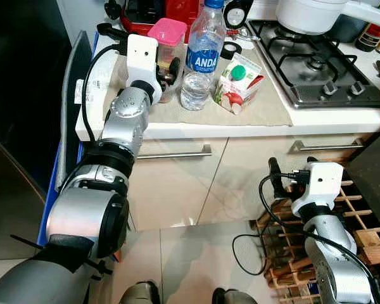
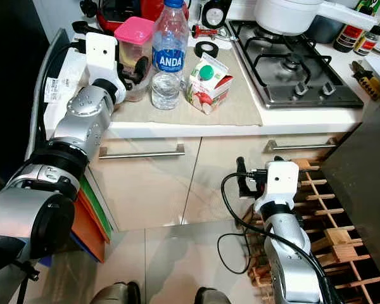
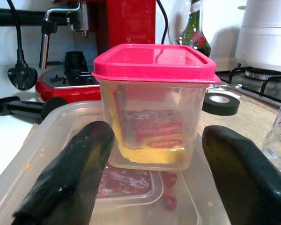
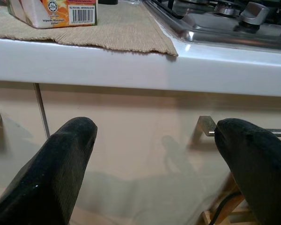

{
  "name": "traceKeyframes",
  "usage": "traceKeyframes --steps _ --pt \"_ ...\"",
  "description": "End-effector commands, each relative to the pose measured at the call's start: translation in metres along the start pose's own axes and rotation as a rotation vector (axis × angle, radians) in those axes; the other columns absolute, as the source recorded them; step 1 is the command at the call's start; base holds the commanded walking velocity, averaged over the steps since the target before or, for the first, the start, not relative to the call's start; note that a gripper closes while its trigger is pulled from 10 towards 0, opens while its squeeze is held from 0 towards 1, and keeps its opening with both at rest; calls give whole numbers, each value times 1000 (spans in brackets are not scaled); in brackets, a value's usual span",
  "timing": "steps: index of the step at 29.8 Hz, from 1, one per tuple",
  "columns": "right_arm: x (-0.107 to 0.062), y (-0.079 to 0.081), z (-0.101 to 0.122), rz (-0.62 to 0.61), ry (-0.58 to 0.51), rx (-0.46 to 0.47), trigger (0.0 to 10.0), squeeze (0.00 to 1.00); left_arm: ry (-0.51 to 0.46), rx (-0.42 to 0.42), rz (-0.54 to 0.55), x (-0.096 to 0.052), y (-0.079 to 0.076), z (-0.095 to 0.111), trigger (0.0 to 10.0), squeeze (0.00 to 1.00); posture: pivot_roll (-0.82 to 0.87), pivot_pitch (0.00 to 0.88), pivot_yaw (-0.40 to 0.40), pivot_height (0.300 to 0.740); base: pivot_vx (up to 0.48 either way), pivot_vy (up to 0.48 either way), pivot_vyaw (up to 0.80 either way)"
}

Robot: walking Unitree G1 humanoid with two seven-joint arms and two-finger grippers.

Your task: Restocking fridge

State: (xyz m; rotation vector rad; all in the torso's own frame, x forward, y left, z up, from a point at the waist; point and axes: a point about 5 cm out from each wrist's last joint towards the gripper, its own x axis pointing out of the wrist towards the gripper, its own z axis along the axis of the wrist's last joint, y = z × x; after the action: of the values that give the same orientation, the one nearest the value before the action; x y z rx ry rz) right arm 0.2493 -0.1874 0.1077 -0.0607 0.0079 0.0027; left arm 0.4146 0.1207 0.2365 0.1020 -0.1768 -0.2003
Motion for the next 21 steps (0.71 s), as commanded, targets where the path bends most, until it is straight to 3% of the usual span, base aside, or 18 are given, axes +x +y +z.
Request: traceKeyframes --steps 1,2,3,21 --pt "0 -4 1 -4 5 -7 10000 0 14 24 -2 1 -2 0 0 0 -60 121 -64 740 0 0 0" --pt "0 -4 1 -4 5 -7 10000 0 14 24 -2 1 -2 0 0 0 -60 121 -64 740 0 0 0" --pt "0 -4 1 -2 5 -8 10000 0 38 11 -3 2 -3 -4 10000 0 -60 119 -66 740 0 0 0" --pt "0 -3 1 6 7 -13 10000 0 64 -4 -41 7 -16 -2 10000 0 -73 99 -68 740 0 0 0"
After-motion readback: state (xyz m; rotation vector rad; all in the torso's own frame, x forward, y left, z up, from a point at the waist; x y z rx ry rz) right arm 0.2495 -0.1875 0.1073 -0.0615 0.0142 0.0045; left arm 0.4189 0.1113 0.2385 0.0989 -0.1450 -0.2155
